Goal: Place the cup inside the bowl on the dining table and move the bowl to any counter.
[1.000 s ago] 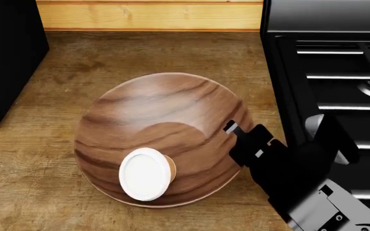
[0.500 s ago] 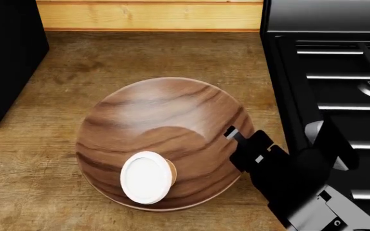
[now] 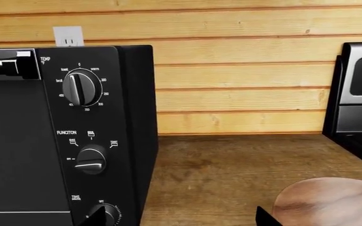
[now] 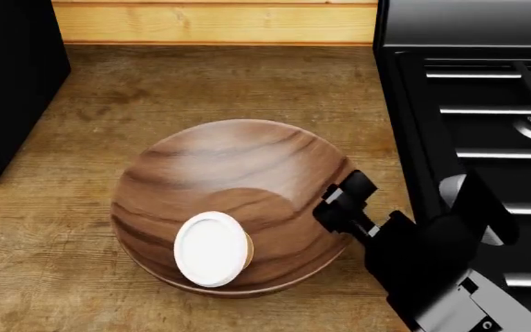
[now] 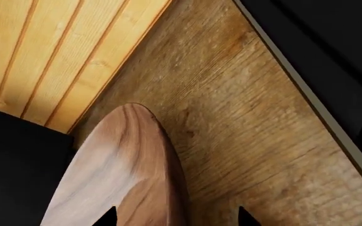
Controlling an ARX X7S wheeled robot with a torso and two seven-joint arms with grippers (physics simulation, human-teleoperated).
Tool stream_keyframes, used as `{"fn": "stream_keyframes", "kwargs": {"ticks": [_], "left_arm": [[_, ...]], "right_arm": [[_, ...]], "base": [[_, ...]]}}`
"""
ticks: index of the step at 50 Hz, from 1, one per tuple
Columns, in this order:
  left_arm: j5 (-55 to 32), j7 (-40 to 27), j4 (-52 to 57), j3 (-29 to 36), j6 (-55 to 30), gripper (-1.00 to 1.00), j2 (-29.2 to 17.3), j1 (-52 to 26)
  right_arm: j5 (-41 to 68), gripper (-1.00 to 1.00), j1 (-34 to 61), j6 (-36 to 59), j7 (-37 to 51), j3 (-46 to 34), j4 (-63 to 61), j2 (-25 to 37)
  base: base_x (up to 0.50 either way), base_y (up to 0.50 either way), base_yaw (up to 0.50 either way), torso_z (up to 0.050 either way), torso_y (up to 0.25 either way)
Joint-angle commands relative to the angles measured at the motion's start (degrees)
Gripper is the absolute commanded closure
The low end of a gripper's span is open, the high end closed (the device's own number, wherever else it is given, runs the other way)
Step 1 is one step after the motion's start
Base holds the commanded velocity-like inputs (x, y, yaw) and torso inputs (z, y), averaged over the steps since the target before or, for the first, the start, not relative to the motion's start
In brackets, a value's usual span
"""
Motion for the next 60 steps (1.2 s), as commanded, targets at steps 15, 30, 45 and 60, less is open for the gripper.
{"fn": "stream_keyframes", "kwargs": {"ticks": [15,30,45,60], "left_arm": [[0.14,-0.67,0.01,0.45,-0.83,-1.0,0.7,-0.7],[-0.71,-0.9,-1.2,1.5,-1.84,-1.0,1.54,-2.73],[-1.63,-3.25,-2.64,5.18,-5.9,-1.0,3.82,-9.21],[-6.09,-7.16,-5.18,7.7,-12.89,-1.0,5.77,-19.93]], "right_arm": [[-8.37,-1.0,4.73,1.88,0.57,-5.47,-10.84,5.75],[-32.04,-1.0,4.21,-6.78,-12.09,-18.73,-25.74,15.44],[-27.95,-1.0,10.72,-0.61,-10.57,-17.76,-30.64,18.2],[-22.12,-1.0,13.83,2.07,-8.12,-14.8,-33.89,18.71]], "base": [[0.0,0.0,0.0,0.0,0.0],[0.0,0.0,0.0,0.0,0.0],[0.0,0.0,0.0,0.0,0.0],[0.0,0.0,0.0,0.0,0.0]]}}
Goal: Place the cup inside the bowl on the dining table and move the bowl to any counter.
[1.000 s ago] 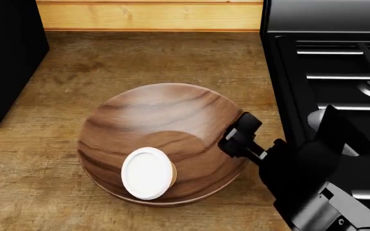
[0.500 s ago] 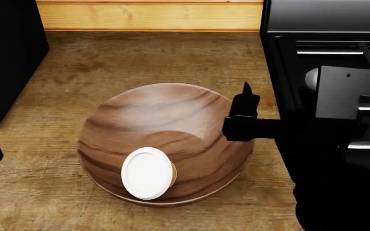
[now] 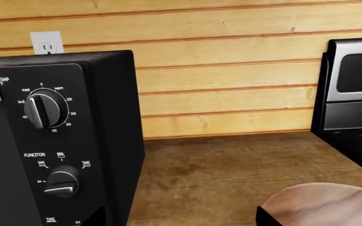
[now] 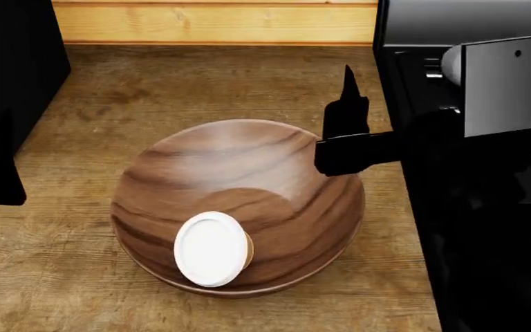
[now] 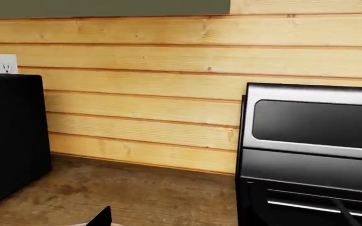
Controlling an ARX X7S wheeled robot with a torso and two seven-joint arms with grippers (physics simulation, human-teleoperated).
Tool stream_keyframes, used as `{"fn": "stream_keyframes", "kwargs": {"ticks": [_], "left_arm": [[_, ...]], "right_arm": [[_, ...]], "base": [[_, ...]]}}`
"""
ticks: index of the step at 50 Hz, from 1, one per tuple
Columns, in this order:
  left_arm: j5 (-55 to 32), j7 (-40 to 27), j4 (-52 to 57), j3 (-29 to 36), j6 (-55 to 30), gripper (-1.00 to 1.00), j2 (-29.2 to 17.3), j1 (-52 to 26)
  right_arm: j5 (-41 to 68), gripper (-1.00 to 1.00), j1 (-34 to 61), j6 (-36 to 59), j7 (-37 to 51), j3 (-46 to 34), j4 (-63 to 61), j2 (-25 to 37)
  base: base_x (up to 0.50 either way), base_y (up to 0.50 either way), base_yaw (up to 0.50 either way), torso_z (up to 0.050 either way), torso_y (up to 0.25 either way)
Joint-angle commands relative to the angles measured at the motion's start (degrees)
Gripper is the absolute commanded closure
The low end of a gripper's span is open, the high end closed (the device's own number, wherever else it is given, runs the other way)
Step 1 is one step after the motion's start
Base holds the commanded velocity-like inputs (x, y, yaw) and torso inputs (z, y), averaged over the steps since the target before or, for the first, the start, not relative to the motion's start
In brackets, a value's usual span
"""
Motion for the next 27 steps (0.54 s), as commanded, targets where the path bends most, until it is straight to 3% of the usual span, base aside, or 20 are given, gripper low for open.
{"fn": "stream_keyframes", "kwargs": {"ticks": [1,11,27], "left_arm": [[-4.28,-3.52,-1.46,0.63,-5.82,-1.0,1.19,-7.67],[-7.13,-6.15,-3.91,1.67,-9.95,-1.0,2.61,-16.61],[-5.64,-6.81,-6.29,3.24,-10.92,-1.0,3.41,-21.21]], "right_arm": [[4.46,-1.0,4.58,3.4,1.8,1.89,-2.33,0.32],[3.87,-1.0,10.76,4.44,1.26,1.1,-0.94,-0.66],[-0.23,-1.0,10.77,-0.18,0.51,3.46,-1.94,1.83]], "base": [[0.0,0.0,0.0,0.0,0.0],[0.0,0.0,0.0,0.0,0.0],[0.0,0.0,0.0,0.0,0.0]]}}
